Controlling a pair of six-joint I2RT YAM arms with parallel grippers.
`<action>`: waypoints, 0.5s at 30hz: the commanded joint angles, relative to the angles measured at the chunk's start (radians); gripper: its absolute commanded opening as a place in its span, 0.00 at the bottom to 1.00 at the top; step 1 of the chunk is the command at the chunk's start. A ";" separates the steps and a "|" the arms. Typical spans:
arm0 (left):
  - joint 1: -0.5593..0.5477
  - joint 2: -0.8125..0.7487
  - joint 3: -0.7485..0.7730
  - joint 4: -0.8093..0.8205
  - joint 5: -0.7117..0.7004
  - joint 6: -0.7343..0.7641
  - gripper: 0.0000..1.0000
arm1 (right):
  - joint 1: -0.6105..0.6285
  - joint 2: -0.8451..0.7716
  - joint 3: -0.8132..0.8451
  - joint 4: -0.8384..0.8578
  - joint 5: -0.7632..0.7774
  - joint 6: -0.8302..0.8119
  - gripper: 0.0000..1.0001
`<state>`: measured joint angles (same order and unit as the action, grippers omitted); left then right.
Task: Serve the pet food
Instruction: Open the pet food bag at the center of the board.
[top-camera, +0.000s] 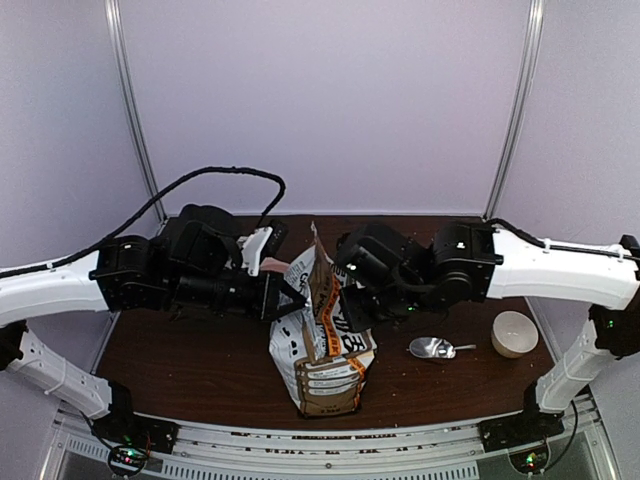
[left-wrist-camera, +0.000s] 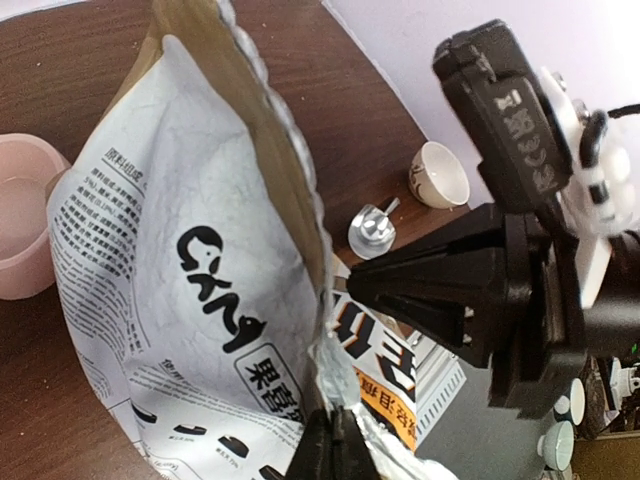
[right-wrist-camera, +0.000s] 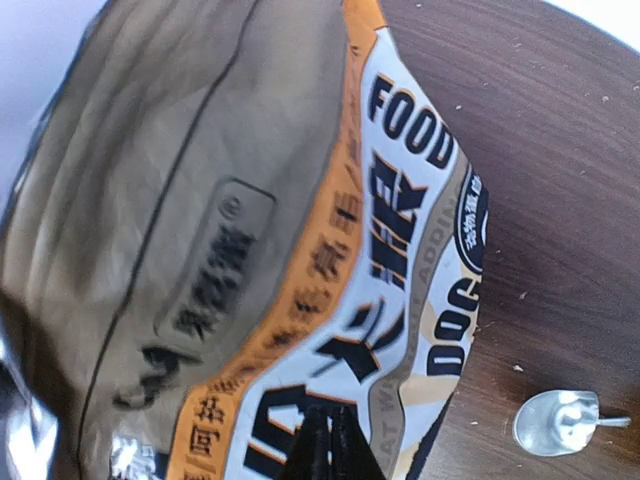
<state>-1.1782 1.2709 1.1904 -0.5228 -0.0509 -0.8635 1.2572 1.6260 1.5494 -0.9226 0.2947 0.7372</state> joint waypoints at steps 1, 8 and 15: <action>0.009 -0.045 -0.061 0.205 0.029 0.017 0.00 | -0.049 -0.215 -0.139 0.201 -0.175 0.045 0.11; 0.009 -0.024 -0.046 0.236 0.068 0.035 0.00 | -0.072 -0.328 -0.241 0.382 -0.438 0.120 0.30; 0.009 -0.007 -0.030 0.224 0.070 0.036 0.00 | -0.061 -0.279 -0.219 0.417 -0.446 0.104 0.30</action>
<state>-1.1770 1.2518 1.1370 -0.3668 0.0154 -0.8501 1.1923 1.3254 1.3186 -0.5613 -0.1081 0.8337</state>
